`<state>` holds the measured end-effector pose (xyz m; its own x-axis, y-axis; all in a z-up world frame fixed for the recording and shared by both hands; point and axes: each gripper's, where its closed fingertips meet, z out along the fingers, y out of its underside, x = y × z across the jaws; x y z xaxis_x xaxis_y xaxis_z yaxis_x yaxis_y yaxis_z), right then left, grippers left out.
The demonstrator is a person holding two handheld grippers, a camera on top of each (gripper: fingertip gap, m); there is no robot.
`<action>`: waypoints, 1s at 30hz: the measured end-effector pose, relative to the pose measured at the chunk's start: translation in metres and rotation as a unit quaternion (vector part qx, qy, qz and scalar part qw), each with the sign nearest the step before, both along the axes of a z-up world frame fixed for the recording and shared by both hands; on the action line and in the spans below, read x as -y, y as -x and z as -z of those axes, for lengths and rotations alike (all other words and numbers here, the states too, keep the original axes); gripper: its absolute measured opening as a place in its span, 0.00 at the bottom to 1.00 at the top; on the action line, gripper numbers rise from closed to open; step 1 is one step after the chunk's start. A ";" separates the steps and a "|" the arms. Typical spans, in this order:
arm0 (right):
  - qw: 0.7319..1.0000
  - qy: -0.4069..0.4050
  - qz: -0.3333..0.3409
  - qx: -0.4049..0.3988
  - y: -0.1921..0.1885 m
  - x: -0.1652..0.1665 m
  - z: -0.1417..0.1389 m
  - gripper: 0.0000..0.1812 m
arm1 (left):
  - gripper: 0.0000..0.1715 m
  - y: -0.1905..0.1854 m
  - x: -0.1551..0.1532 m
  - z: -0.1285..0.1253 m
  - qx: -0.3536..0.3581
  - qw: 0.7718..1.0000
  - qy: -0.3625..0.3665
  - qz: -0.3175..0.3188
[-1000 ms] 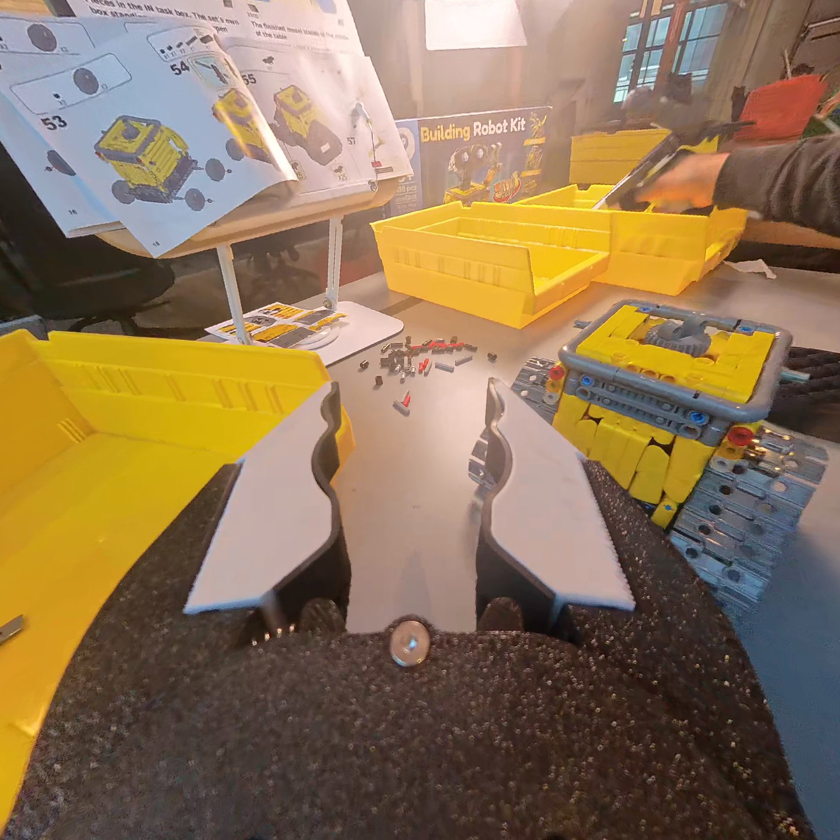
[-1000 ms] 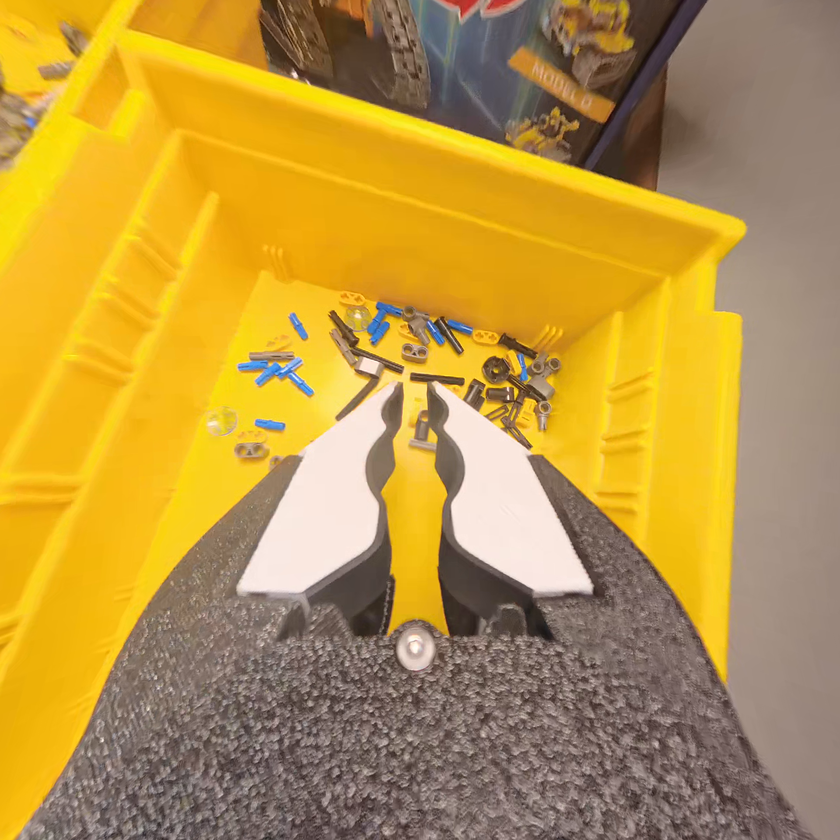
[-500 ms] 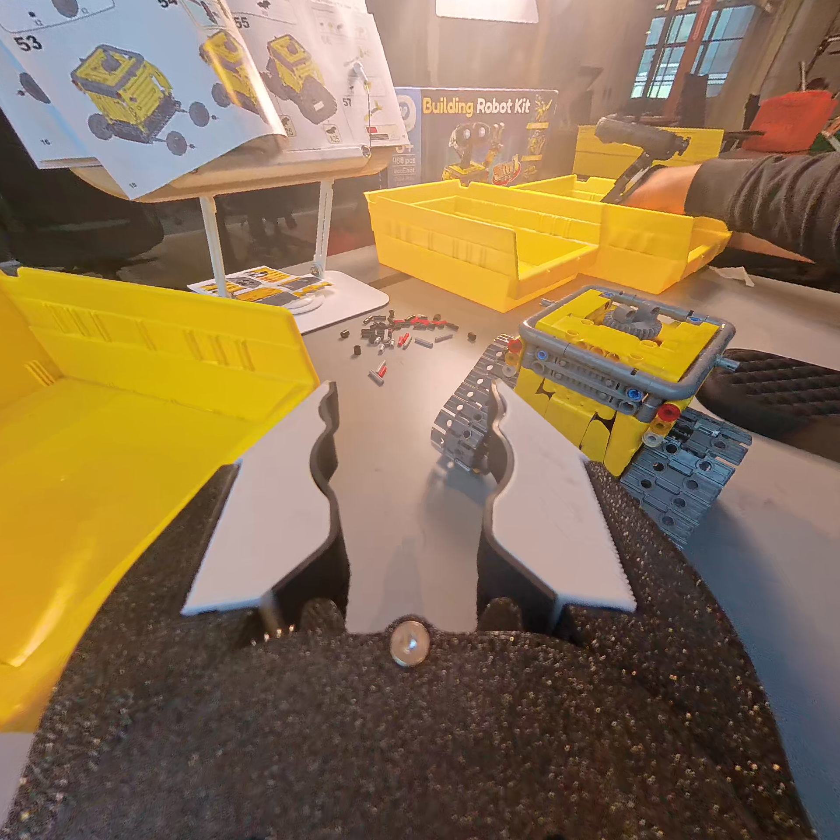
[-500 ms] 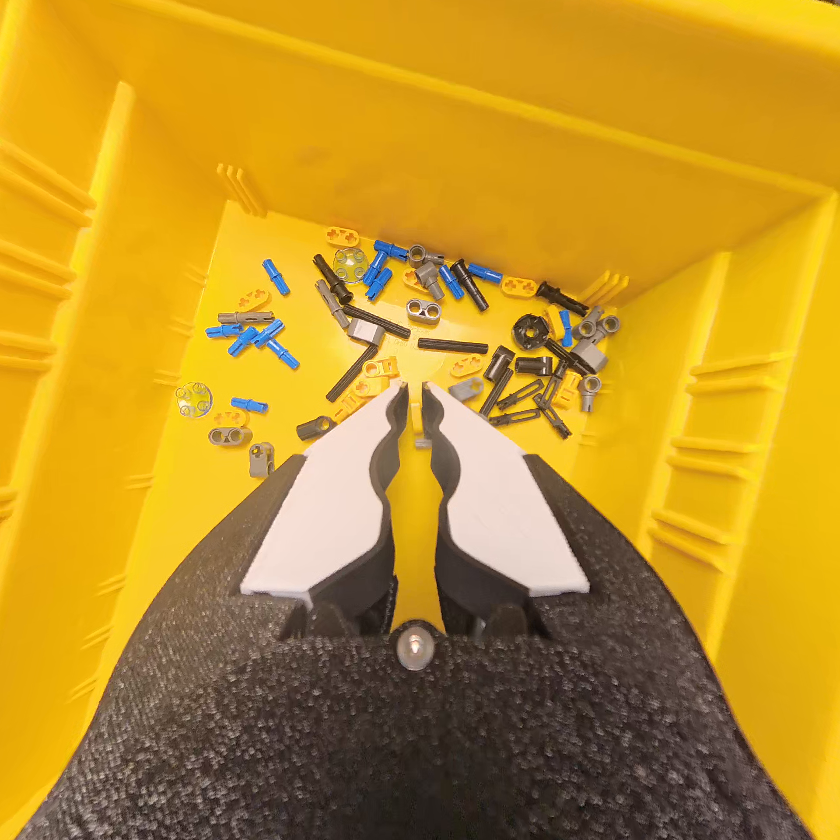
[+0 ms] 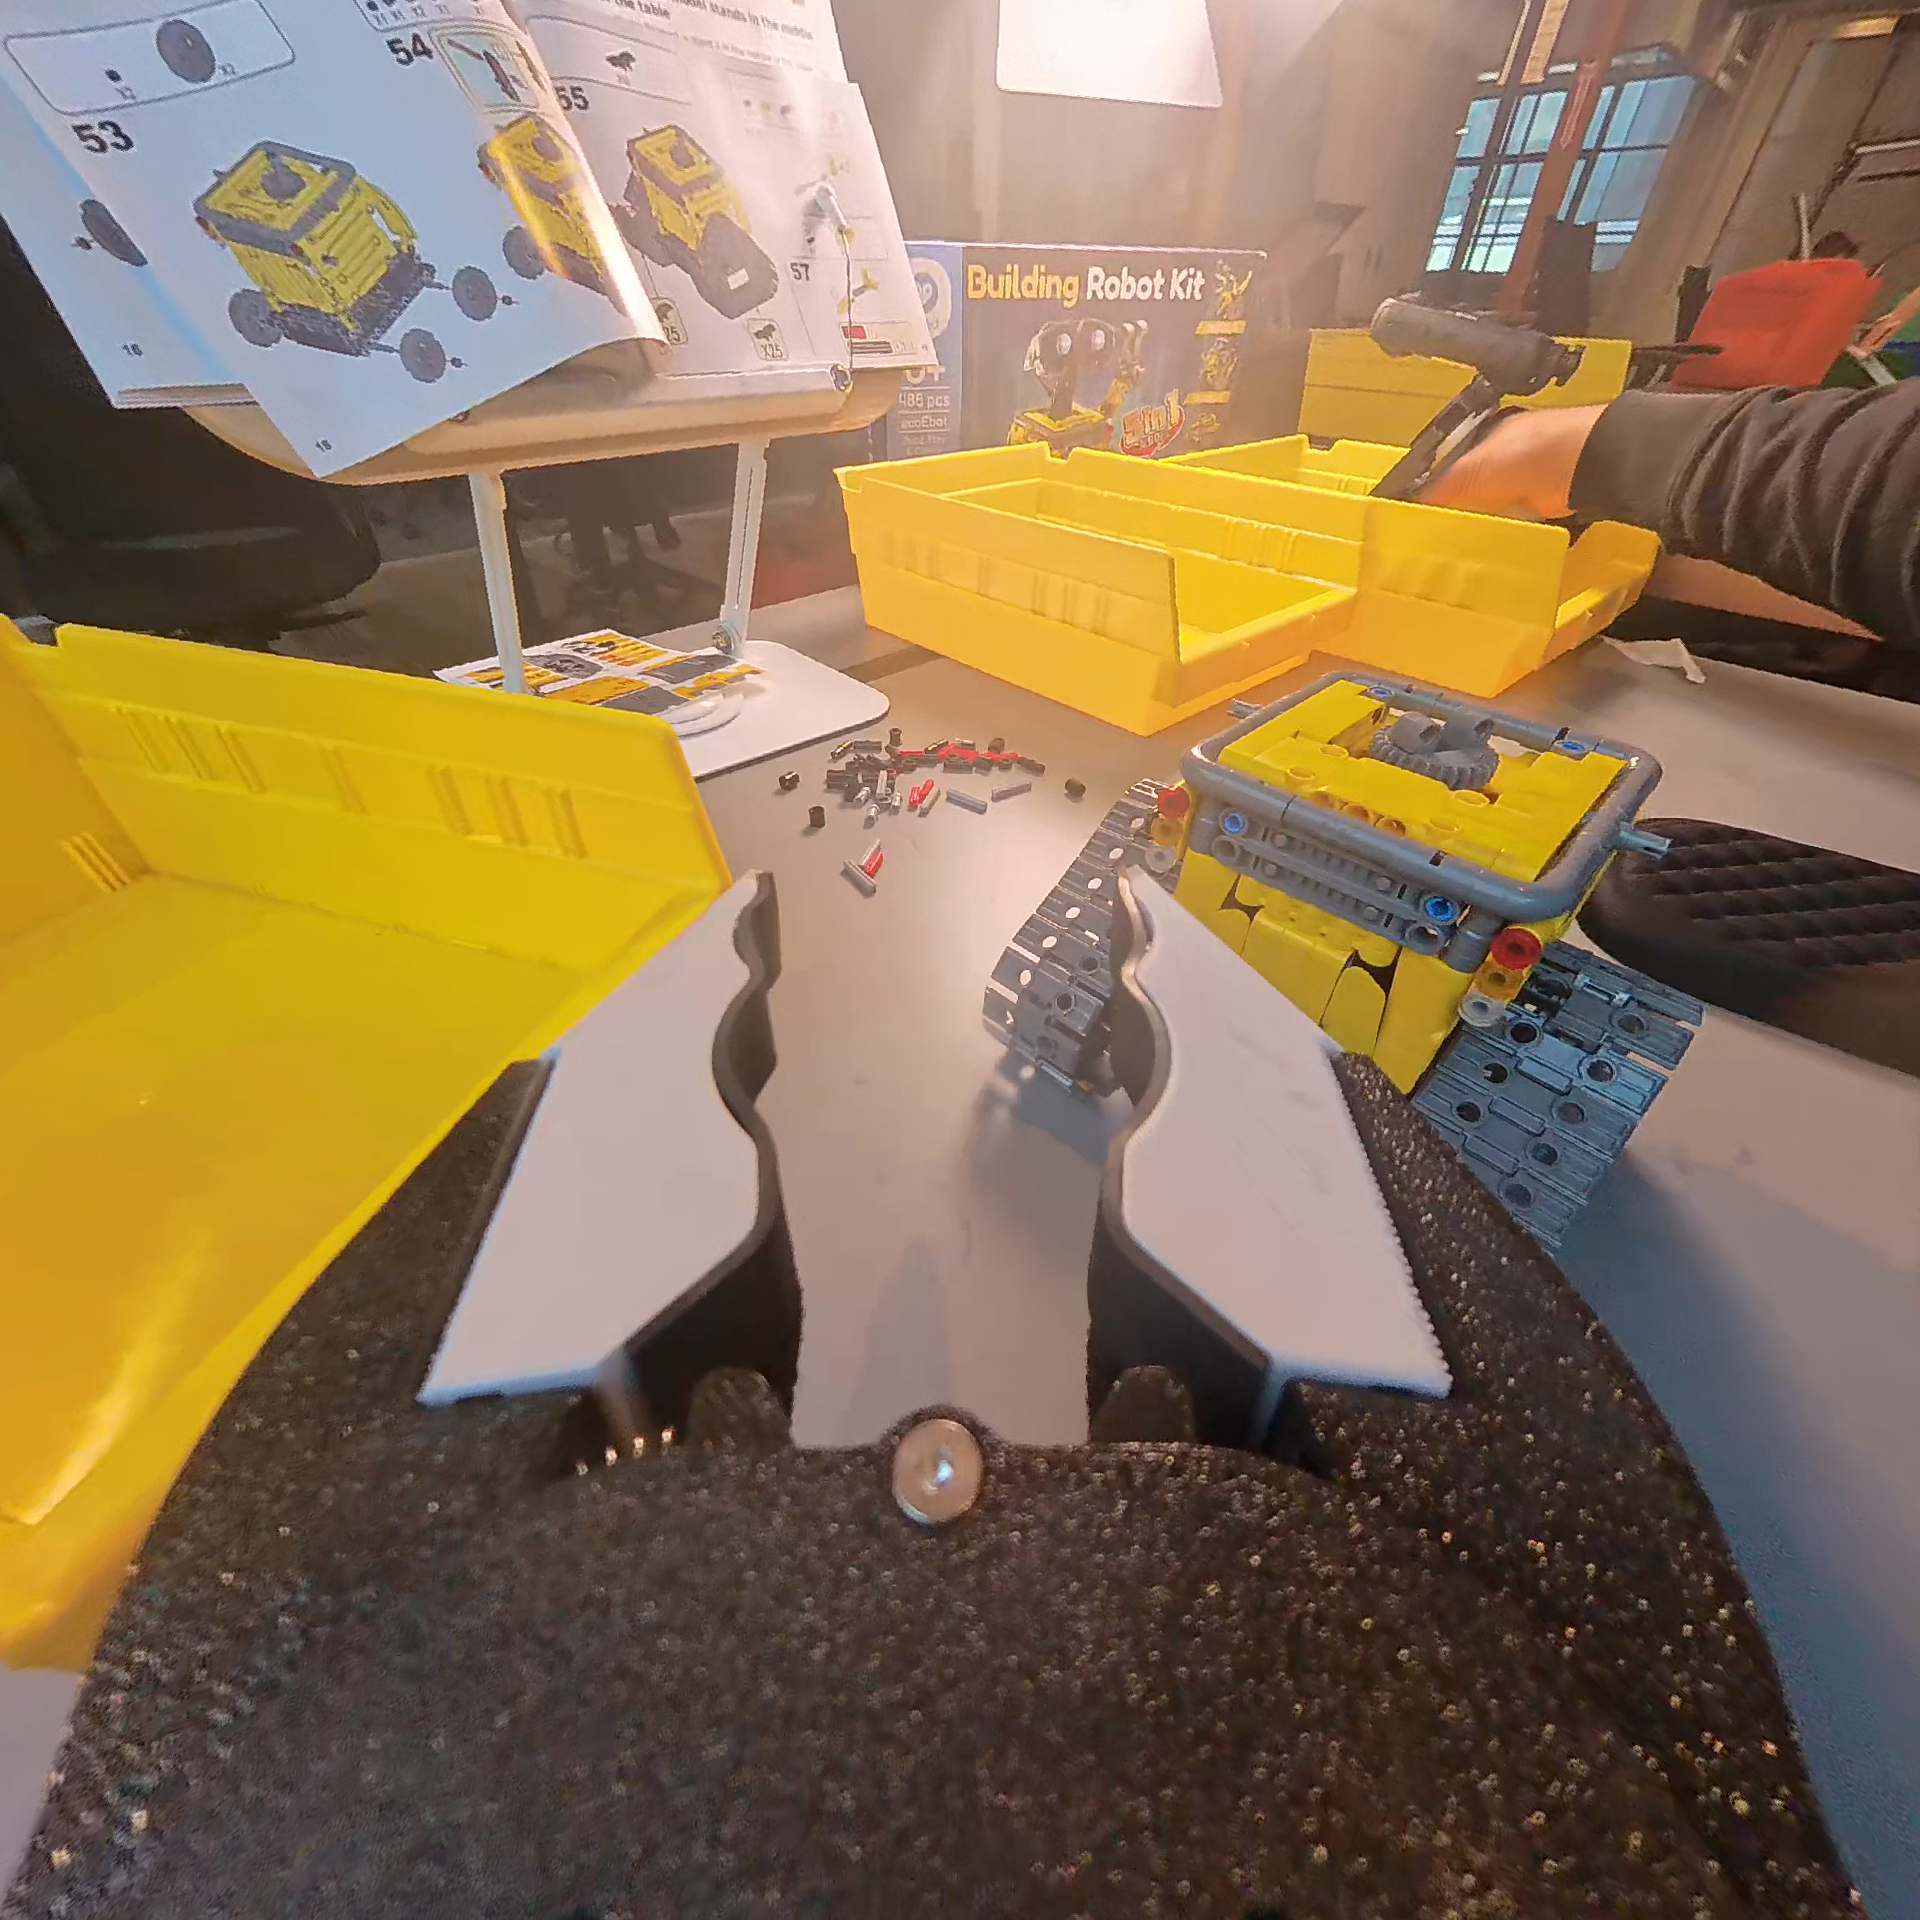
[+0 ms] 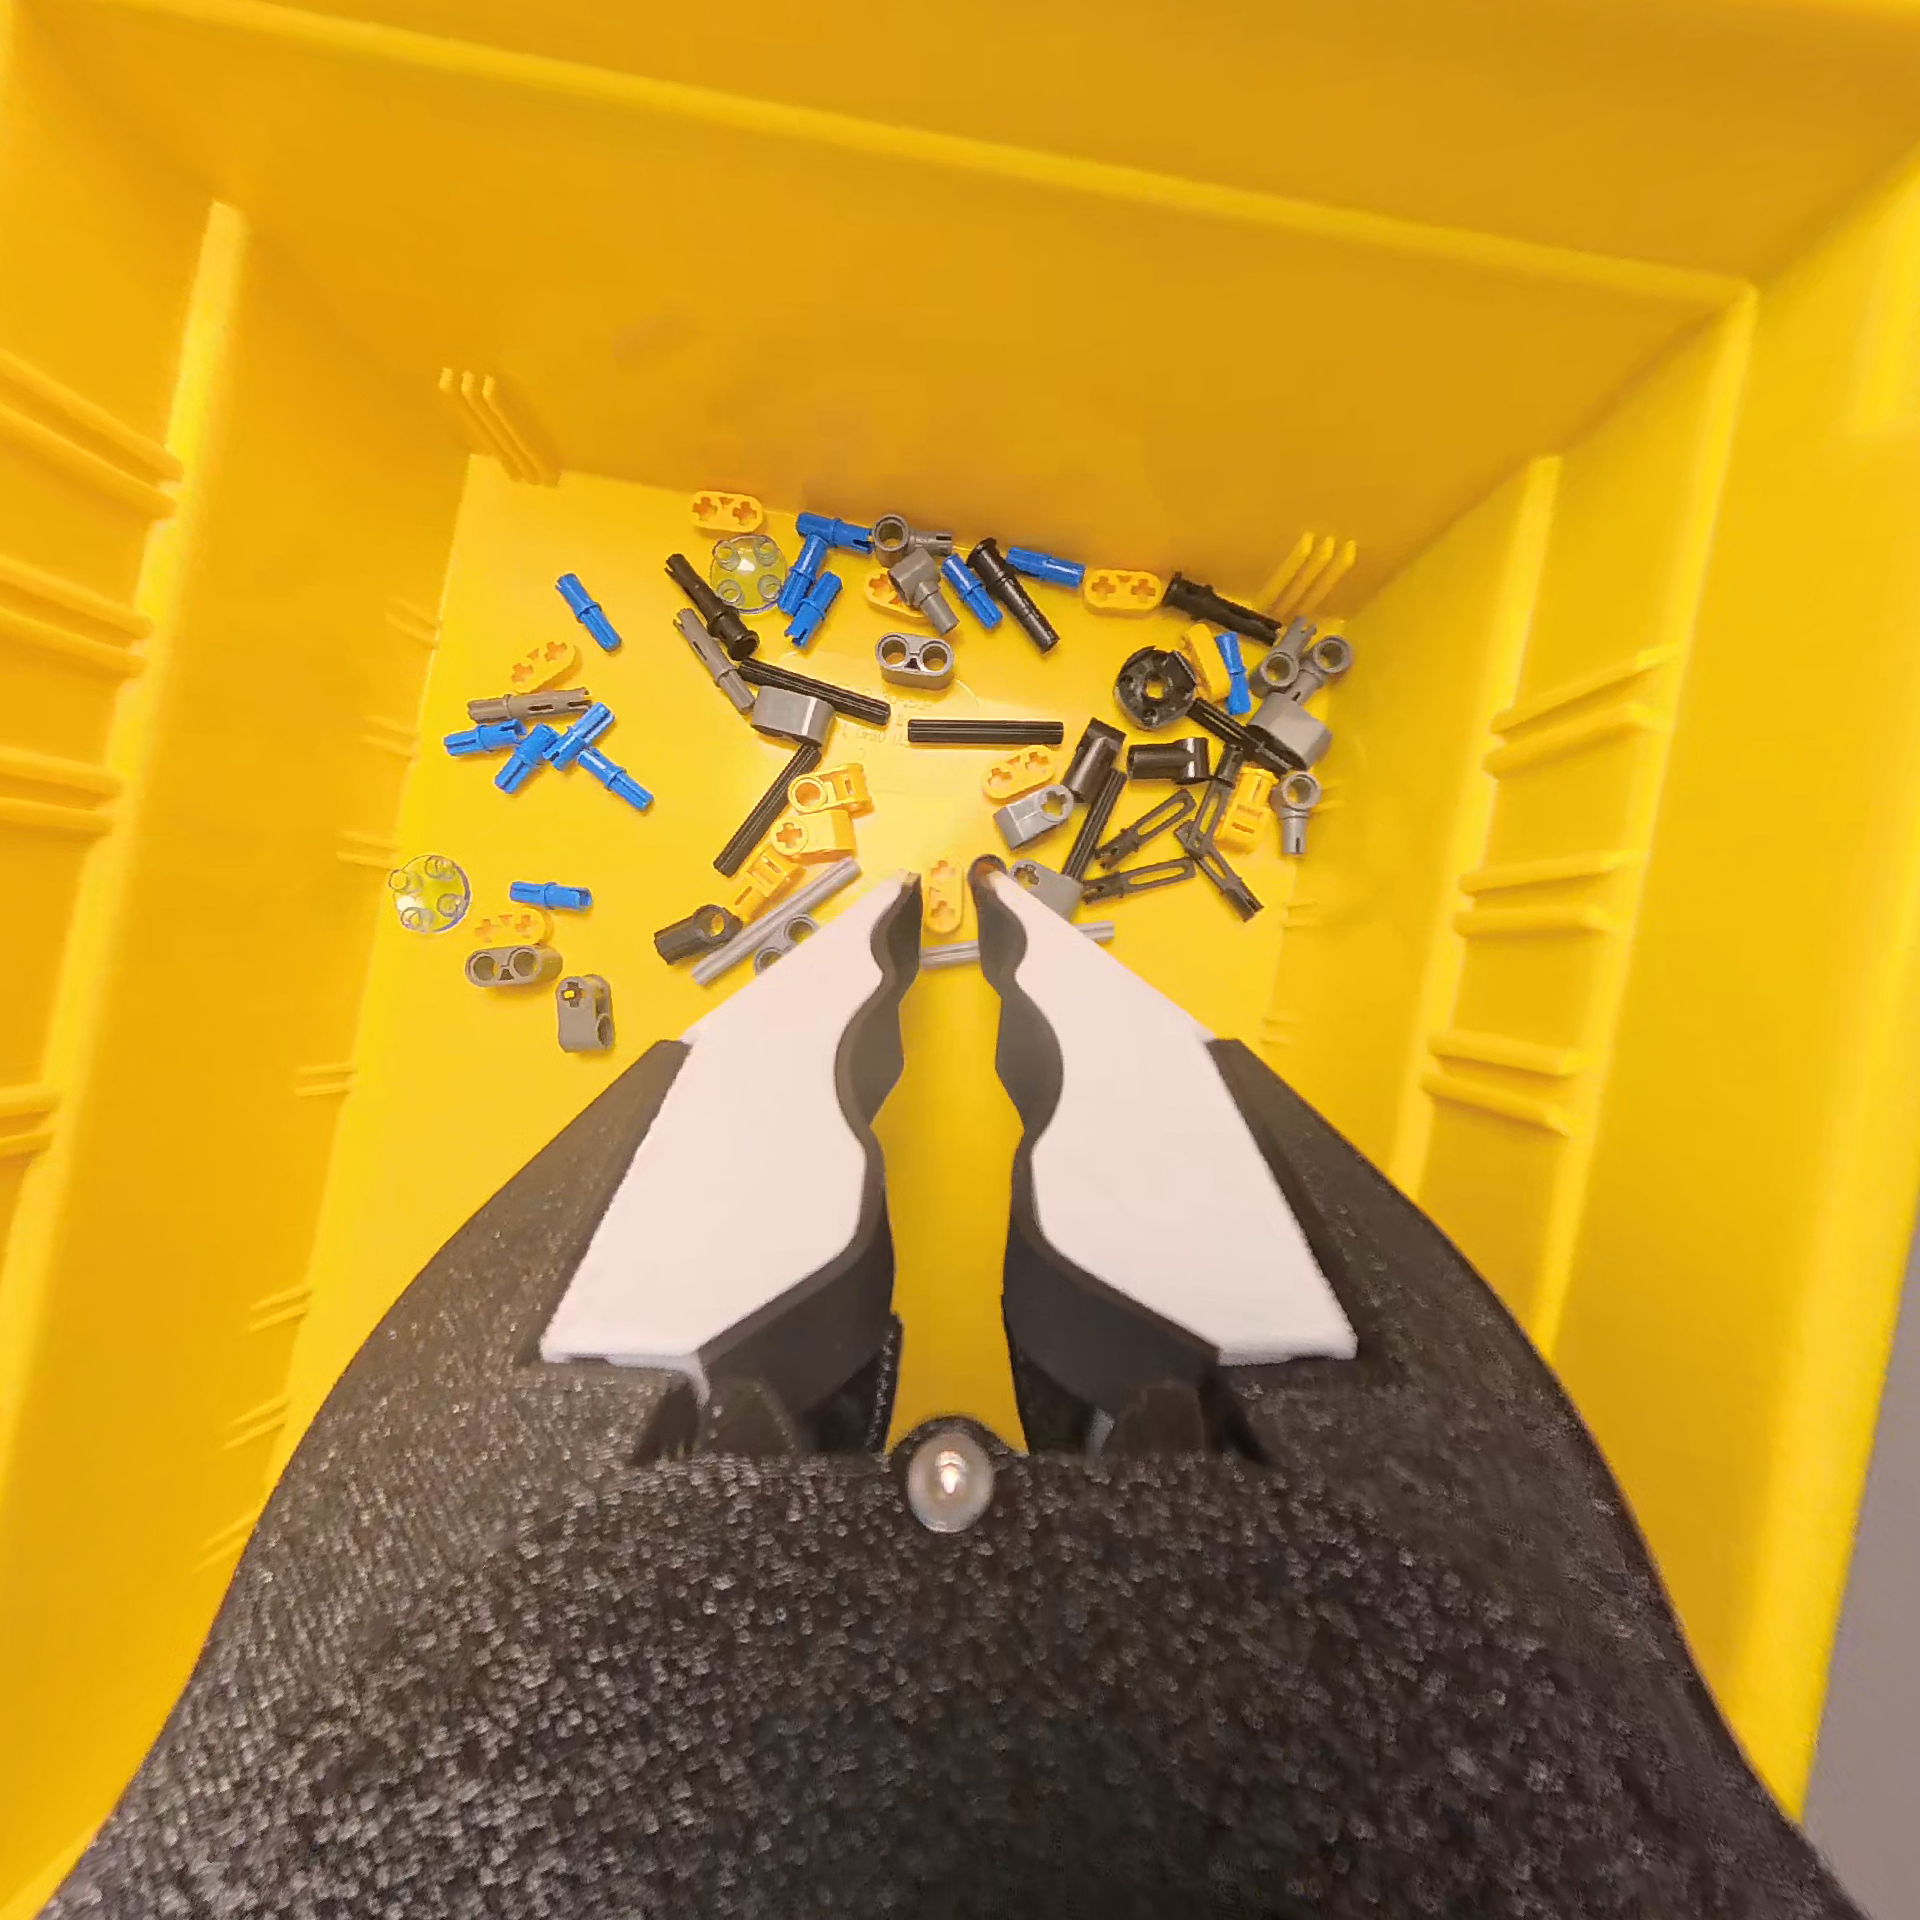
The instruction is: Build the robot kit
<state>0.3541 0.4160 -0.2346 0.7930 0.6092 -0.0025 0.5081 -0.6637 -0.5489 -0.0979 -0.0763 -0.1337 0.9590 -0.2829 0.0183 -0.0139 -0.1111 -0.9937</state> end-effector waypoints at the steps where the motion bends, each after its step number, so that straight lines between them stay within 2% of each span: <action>1: 1.000 -0.001 0.002 -0.003 0.000 0.000 -0.001 0.06 | 0.37 0.000 0.000 0.000 0.000 1.000 0.000 0.000; 5: 1.000 0.000 -0.012 -0.010 0.004 0.006 -0.002 0.07 | 0.36 0.000 -0.001 0.001 0.000 1.000 0.003 0.002; 14: 0.999 0.016 0.005 -0.027 0.001 0.006 0.008 0.03 | 0.36 -0.001 -0.001 0.002 -0.005 1.000 0.004 0.000; 23: 1.000 -0.008 -0.008 -0.025 0.001 0.007 0.005 0.02 | 0.36 -0.001 -0.001 0.003 -0.008 1.000 0.005 -0.002; 26: 0.998 -0.044 -0.017 -0.036 0.006 0.008 -0.020 0.02 | 0.36 -0.002 0.000 0.002 -0.011 1.000 -0.001 -0.002; 30: 0.989 -0.127 -0.064 -0.044 0.028 0.031 -0.091 0.02 | 0.36 -0.002 0.002 0.000 -0.011 1.000 -0.010 -0.001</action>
